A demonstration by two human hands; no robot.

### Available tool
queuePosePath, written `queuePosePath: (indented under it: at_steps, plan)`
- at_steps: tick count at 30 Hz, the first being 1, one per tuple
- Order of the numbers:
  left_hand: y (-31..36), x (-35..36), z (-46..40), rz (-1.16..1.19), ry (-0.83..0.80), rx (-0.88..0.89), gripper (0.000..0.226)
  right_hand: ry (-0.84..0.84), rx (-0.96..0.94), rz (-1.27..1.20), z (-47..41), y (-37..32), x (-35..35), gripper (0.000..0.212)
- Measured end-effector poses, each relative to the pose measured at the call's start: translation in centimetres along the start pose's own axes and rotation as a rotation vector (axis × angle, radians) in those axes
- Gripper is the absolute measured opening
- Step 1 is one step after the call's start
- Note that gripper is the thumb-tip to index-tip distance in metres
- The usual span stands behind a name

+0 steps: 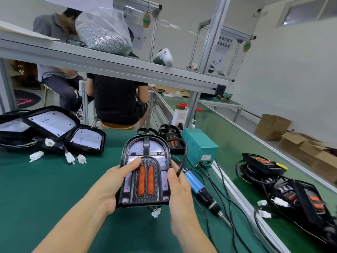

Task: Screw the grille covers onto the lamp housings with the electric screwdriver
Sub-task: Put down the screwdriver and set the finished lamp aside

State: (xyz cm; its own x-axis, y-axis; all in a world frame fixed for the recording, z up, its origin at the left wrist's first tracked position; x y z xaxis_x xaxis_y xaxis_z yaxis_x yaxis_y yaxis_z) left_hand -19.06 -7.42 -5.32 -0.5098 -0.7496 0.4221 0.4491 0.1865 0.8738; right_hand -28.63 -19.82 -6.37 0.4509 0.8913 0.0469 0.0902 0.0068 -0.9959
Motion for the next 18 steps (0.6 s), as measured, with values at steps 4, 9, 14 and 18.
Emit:
queuePosePath:
  at_steps: [4, 9, 14, 18]
  plan:
    - [0.1, 1.7, -0.3, -0.063, -0.07, 0.053, 0.035, 0.092, -0.011, -0.037, -0.3, -0.7, -1.3, 0.028]
    - [0.0, 4.5, -1.1, -0.11, -0.145, 0.12, 0.028, 0.172, -0.004, -0.107, -0.6, -1.4, -3.7, 0.028]
    - [-0.5, 6.9, -2.4, -0.131, -0.199, 0.136, 0.029, 0.193, -0.012, -0.15, -0.6, -1.8, -6.4, 0.029]
    - [-0.8, 8.6, -3.5, -0.129, -0.254, 0.116, 0.034, 0.243, -0.025, -0.146, -0.6, -2.2, -8.2, 0.031]
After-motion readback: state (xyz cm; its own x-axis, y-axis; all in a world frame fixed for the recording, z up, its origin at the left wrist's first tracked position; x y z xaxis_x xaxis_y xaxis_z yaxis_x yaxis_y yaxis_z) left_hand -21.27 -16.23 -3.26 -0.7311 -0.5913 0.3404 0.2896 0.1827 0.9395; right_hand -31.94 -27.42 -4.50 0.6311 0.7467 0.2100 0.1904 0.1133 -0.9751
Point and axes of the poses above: each hand's wrist, its own z-axis away from the middle knuckle, its own x-axis out of the palm, y = z × x, the point moved 1 cm from there along -z, towards the middle knuckle, and after that the axes turned 4 degrees about -y, right-handed, at the moved point
